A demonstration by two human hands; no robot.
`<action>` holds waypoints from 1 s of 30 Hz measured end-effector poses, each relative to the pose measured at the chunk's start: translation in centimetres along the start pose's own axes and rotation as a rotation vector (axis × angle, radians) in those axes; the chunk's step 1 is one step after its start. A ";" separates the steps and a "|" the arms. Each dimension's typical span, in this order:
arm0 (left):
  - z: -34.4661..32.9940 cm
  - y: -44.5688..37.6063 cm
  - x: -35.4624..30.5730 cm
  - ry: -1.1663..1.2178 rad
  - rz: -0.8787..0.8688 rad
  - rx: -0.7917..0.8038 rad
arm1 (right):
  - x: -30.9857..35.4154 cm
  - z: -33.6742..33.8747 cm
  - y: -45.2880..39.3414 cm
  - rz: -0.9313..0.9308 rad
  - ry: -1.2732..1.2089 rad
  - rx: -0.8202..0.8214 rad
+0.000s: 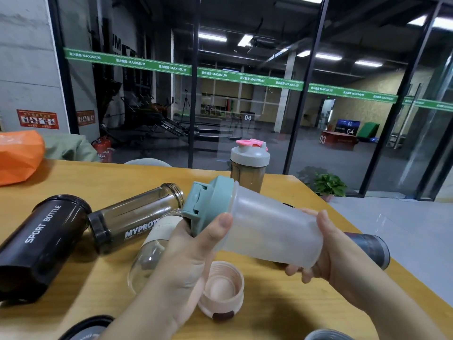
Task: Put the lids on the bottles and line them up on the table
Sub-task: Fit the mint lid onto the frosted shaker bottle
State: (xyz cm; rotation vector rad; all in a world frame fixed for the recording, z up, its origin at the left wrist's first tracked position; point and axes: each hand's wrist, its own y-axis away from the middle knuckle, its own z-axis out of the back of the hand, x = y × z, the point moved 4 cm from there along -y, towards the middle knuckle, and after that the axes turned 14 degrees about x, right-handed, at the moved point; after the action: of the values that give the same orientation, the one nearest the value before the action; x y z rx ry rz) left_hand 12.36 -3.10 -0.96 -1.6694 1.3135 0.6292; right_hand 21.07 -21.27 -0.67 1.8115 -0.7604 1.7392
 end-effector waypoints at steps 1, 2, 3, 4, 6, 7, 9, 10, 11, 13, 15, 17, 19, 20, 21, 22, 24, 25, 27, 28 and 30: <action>0.0 0.0 0.0 0.000 -0.017 0.010 | -0.3 0.2 0.0 0.016 0.032 -0.025; 0.1 -0.1 0.2 -0.019 -0.012 -0.010 | -0.2 0.0 0.0 0.028 0.026 -0.033; 0.1 -0.1 0.2 -0.017 -0.010 -0.026 | -0.1 0.3 0.0 0.064 0.016 -0.018; 0.1 -0.1 0.2 -0.005 -0.011 -0.032 | -0.1 0.5 0.1 0.092 0.006 0.029; 0.2 -0.3 0.3 -0.013 -0.013 -0.037 | -0.2 0.6 0.7 0.113 0.055 0.139; 0.2 -0.2 0.2 -0.006 -0.013 -0.033 | -0.1 0.7 0.8 0.117 0.087 0.165; 0.0 -0.2 -0.1 -0.003 -0.017 -0.027 | 0.3 0.6 0.8 0.136 0.106 0.170; 0.0 -0.2 -0.1 -0.004 -0.020 -0.023 | 0.5 0.4 0.9 0.134 0.111 0.177; 0.0 -0.2 -0.2 0.002 -0.027 -0.016 | 0.5 0.2 0.9 0.125 0.111 0.185; 0.0 -0.1 -0.3 0.003 -0.028 -0.007 | 0.4 0.1 0.7 0.077 0.108 0.136; 0.0 0.0 -0.3 -0.023 -0.022 -0.004 | -0.2 0.4 0.4 -0.006 0.125 0.035; -0.1 0.0 -0.2 -0.064 -0.024 -0.005 | -1.1 0.5 0.2 -0.110 0.145 0.010; -0.1 0.0 0.0 -0.104 -0.028 -0.026 | -1.7 0.2 0.1 -0.159 0.103 0.041; -0.1 0.1 0.1 -0.122 -0.033 -0.046 | -1.8 0.1 0.0 -0.168 0.067 0.044; -0.1 0.1 0.1 -0.135 -0.040 -0.065 | -1.6 0.0 -0.3 -0.165 0.038 0.037; 0.0 0.1 0.2 -0.149 -0.049 -0.078 | -1.5 -0.1 -0.4 -0.147 0.019 0.028; 0.1 0.0 0.1 -0.163 -0.059 -0.106 | -1.4 0.2 -0.4 -0.093 0.004 -0.009; 0.2 0.0 0.0 -0.164 -0.072 -0.121 | -1.2 0.5 -0.4 -0.050 0.013 -0.014; 0.2 0.0 -0.1 -0.149 -0.090 -0.122 | -0.9 0.9 -0.1 0.034 0.091 0.048; 0.2 0.0 -0.1 -0.138 -0.095 -0.116 | -0.8 0.8 0.1 0.056 0.133 0.089; 0.4 0.0 -0.2 -0.105 -0.099 -0.119 | -0.6 0.8 0.5 0.083 0.190 0.138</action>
State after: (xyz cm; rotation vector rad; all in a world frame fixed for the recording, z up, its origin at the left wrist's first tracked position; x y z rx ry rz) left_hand 12.36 -2.69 -0.99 -1.7607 1.1305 0.7378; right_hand 21.33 -22.17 -1.34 1.6909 -0.6603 2.0283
